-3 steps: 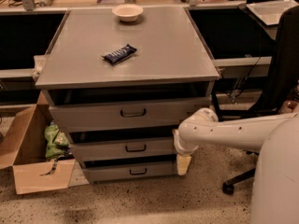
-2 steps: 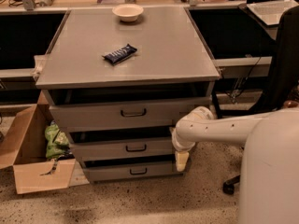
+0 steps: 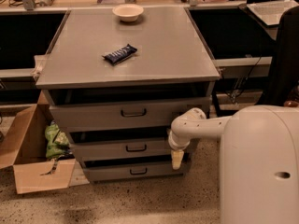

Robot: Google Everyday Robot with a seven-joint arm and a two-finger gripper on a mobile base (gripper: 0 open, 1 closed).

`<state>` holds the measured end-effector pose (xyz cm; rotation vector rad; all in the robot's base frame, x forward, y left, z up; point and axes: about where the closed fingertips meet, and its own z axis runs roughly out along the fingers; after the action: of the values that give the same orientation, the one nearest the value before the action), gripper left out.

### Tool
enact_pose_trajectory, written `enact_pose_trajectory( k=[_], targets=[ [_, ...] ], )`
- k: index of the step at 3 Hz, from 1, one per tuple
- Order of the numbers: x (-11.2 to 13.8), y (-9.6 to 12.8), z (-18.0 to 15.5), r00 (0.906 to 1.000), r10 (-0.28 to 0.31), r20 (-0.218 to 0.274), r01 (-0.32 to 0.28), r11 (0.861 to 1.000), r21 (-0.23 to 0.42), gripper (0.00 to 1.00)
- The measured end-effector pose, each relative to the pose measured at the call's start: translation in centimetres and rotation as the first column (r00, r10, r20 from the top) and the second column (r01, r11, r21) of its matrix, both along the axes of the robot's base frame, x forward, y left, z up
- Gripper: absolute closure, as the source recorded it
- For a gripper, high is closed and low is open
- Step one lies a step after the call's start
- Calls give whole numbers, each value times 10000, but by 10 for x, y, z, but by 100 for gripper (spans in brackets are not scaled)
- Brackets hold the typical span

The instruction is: Open middle drawer

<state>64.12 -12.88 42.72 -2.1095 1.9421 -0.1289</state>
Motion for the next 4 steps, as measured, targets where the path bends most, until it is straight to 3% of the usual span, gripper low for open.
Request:
enact_pose_trajectory(
  k=[1, 2, 4],
  targets=[
    [0, 1, -32, 9985, -285, -464, 290, 9995, 104, 19],
    [-1, 4, -32, 9985, -346, -431, 353, 9993, 158, 49],
    [4, 3, -25, 9985, -344, -428, 352, 9992, 166, 97]
  ],
)
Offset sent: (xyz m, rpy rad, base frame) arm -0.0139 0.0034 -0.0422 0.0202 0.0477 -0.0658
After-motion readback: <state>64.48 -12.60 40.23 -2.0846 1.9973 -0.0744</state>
